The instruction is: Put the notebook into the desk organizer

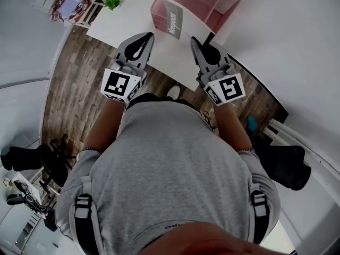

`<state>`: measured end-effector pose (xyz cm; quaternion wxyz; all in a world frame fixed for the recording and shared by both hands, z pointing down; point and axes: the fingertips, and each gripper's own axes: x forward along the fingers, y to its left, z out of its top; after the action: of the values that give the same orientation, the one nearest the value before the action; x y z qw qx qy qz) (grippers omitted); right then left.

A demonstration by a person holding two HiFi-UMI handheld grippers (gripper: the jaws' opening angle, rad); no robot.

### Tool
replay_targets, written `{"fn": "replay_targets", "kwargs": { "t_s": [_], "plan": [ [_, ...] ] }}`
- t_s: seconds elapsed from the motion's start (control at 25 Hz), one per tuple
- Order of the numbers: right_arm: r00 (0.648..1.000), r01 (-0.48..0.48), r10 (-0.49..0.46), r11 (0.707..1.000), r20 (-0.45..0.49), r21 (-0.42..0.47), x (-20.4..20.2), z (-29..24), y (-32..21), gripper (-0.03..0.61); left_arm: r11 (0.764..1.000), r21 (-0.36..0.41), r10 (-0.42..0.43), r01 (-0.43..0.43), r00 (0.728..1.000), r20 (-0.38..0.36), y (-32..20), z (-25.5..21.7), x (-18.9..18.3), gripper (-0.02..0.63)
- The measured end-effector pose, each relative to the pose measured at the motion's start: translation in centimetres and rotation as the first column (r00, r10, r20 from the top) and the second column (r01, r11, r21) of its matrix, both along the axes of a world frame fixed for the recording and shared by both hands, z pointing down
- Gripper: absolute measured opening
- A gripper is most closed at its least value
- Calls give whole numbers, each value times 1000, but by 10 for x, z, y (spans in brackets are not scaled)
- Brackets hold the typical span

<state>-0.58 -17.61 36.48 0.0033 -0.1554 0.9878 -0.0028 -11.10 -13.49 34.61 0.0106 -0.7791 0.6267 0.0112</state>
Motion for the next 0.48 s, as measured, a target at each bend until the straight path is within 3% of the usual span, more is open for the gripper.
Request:
{"fn": "replay_targets", "kwargs": {
  "t_s": [0.28,0.48],
  "plan": [
    [999,-33,33,999,-11,-27,-9,6,-19,15,1000,-14,27,-27,1000,-5,-23,5,-13,21],
    [996,-80,79,996,-32,-46,-20,13,-35,15,996,4,91,-91,996,-6,-49,6,-25,21]
  ]
}}
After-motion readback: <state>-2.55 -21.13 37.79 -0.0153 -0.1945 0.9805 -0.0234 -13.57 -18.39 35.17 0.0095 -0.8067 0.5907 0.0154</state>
